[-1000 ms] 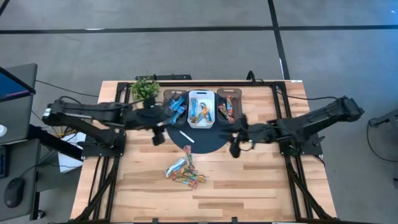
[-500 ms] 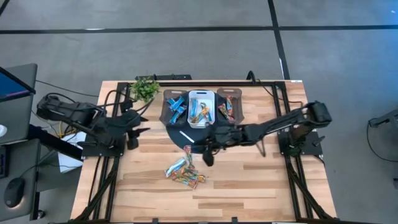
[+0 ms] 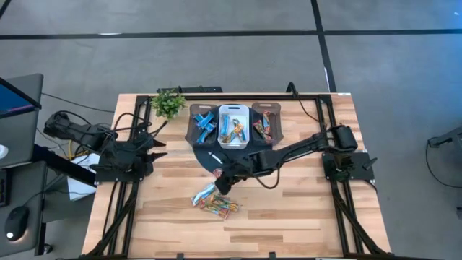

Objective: Pick and place Granola Bars by type
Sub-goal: Put the red granola bar into the right black bin

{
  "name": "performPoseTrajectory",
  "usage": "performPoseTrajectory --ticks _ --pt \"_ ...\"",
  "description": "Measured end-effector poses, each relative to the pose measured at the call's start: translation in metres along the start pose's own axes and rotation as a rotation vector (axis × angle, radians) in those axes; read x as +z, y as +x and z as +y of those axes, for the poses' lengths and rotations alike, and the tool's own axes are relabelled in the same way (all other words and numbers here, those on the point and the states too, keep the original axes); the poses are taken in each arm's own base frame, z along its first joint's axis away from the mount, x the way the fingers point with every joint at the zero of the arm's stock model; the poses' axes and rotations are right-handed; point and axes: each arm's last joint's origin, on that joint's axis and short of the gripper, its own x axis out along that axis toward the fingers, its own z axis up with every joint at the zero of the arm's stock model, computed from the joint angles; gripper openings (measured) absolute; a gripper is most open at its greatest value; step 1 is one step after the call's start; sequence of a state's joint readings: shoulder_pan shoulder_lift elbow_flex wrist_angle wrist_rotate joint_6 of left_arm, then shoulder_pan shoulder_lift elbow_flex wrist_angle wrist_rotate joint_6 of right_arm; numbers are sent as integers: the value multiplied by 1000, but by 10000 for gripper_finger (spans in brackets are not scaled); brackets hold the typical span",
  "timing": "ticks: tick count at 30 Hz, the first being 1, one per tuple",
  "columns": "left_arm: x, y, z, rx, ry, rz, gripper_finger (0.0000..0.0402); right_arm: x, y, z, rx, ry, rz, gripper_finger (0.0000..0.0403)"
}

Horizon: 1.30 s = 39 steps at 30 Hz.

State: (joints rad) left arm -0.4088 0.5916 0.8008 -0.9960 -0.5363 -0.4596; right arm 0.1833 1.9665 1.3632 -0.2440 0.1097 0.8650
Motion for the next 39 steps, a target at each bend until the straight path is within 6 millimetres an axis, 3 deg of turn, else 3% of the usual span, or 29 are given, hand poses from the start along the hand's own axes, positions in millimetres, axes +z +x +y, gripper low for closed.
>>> performPoseTrajectory --ticks 10,24,29,39 --pt "-11 -2 7 -14 -31 -40 152 -2 23 3 7 54 75 134" --pt "-12 -1 7 10 -19 -45 152 1 22 -7 -62 177 107 242" --pt "-12 -1 8 17 -13 -48 152 2 22 -8 -69 191 98 244" --pt "-12 -1 8 17 -33 -49 152 -13 46 -14 -98 228 127 239"
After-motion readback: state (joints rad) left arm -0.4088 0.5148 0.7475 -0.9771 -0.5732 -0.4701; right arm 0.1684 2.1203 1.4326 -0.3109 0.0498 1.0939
